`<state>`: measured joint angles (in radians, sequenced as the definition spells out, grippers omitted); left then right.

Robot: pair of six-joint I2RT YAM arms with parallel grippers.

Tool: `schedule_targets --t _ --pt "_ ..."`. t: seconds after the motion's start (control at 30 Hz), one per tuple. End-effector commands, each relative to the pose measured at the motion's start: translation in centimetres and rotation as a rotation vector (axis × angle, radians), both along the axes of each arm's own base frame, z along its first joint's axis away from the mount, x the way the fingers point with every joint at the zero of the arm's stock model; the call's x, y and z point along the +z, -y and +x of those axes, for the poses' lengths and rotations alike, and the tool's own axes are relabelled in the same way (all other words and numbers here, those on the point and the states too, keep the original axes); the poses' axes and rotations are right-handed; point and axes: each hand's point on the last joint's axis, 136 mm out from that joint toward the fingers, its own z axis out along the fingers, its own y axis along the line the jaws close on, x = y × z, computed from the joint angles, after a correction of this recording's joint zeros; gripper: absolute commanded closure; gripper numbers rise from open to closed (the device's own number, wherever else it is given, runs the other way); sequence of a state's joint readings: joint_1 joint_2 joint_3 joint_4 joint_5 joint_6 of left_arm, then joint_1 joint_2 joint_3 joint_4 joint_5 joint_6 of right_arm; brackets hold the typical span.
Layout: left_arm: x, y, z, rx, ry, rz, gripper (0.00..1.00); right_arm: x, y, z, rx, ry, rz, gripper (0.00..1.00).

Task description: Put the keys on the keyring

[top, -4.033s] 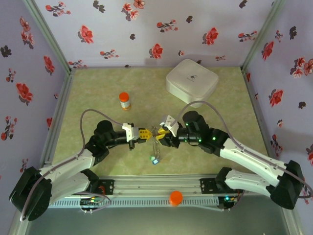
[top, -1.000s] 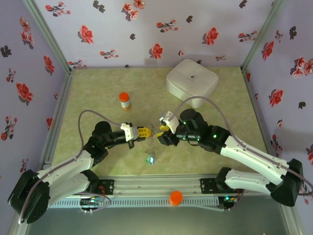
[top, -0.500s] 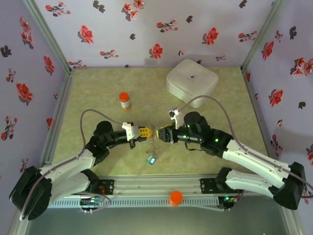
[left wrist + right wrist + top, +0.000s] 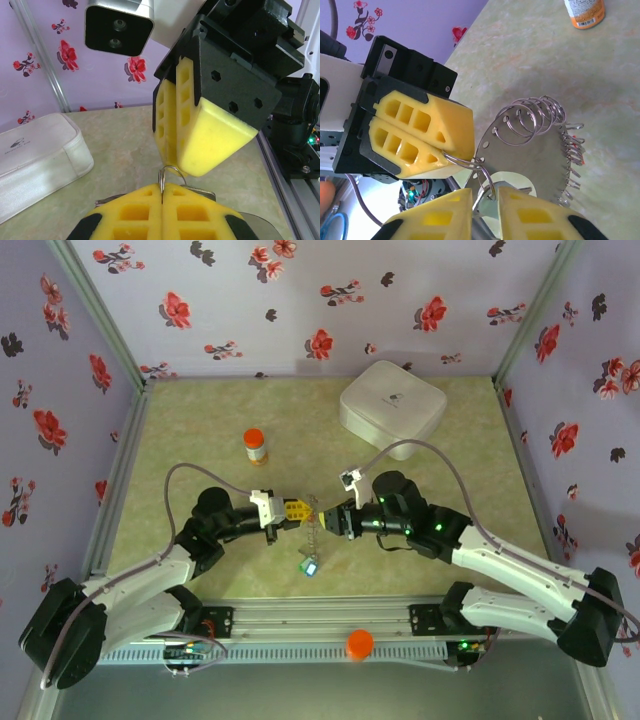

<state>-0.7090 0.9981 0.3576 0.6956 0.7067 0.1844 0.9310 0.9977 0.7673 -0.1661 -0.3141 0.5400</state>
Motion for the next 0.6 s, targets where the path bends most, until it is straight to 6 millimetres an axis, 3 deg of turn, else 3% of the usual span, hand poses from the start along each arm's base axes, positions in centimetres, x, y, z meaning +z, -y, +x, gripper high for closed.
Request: schedule_targets --t 0.0,0.17,0.3,0.57 --pt "1.4 0.0 -0.4 -0.008 0.037 -0.045 1.0 0.6 -0.2 0.4 0.0 0.035 0.025 0.83" --pt "1.6 -0.1 -0.5 -0.01 0.04 -0.05 1.0 -0.3 0.2 0.9 -0.025 0.046 -0.019 0.91" --pt "1.8 -0.1 -0.7 -0.021 0.034 -0.055 1.0 -0.8 -0.2 1.1 -0.02 0.032 -0.038 0.92" --pt "2.1 0.0 -1.0 -0.034 0.033 -0.059 1.0 -1.4 -1.3 0.8 0.035 -0.002 -0.063 0.85"
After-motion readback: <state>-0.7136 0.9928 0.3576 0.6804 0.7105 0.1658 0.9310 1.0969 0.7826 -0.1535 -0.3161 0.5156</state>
